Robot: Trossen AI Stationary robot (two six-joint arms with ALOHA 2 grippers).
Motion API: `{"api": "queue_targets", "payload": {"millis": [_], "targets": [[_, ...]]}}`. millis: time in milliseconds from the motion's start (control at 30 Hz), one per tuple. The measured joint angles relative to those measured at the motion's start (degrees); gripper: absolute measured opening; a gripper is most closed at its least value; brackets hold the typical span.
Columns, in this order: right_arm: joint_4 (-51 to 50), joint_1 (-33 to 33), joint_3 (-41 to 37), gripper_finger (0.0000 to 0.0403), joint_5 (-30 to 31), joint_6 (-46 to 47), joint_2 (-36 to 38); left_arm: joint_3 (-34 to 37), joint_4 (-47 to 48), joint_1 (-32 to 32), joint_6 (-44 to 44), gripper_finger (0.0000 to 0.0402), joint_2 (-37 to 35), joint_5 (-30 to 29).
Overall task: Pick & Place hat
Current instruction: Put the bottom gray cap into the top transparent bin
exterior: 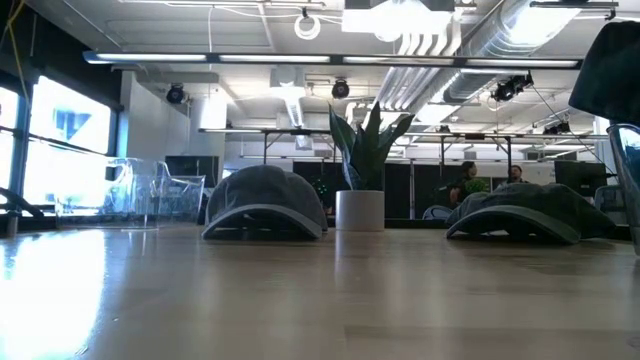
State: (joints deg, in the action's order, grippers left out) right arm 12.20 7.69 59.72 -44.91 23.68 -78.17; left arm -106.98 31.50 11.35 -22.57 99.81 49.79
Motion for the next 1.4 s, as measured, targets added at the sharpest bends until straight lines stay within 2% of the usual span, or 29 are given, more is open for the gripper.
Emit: {"api": "queue_targets", "payload": {"millis": [100, 267, 333, 467, 533, 667, 800, 967, 1233, 1400], "targets": [[0.23, 0.54, 0.00, 0.0271, 0.09, 0.07, 0.00, 0.00, -0.06, 0.68, 0.00, 0.0000, 0.00, -0.22], [3.87, 0.98, 0.00, 0.0271, -3.90, 2.76, 0.17, 0.00, 1.08, 0.70, -0.22, 0.0000, 0.00, -0.50], [3.57, 1.03, 0.00, 0.0271, -1.83, 2.84, 0.26, 0.00, 1.20, 0.66, -0.22, 0.0000, 0.00, -0.61], [-2.09, 0.98, 0.00, 0.0271, 10.30, 0.34, 0.22, 0.00, 1.20, 0.68, -0.24, 0.0000, 0.00, -0.65], [-3.03, 1.23, 0.00, 0.0271, 13.21, -1.78, -0.29, 0.00, 1.22, 0.68, -0.26, 0.0000, 0.00, -0.65], [-2.34, 2.37, 0.00, 0.0271, 13.31, -2.73, -1.79, 0.00, 1.31, 0.68, -0.26, 0.0000, 0.00, -0.62], [-1.01, 2.99, 0.00, 0.0259, 9.77, -3.06, -2.62, 0.00, 1.40, 0.68, -0.26, 0.0000, 0.02, 0.91], [-0.43, 3.03, 0.00, 0.0199, 4.41, -2.81, -2.41, 0.00, 2.17, 0.68, -0.28, 0.0000, 0.04, 0.86], [7.14, 3.19, 0.00, 0.0017, -1.86, 1.88, -1.73, 0.00, 7.21, 0.67, -0.28, 0.0000, 0.04, 0.19], [8.44, 3.17, 0.00, 0.0024, -1.77, 4.14, 0.22, 0.00, 7.62, 0.17, -3.20, 0.0000, 0.04, 0.21]]}}
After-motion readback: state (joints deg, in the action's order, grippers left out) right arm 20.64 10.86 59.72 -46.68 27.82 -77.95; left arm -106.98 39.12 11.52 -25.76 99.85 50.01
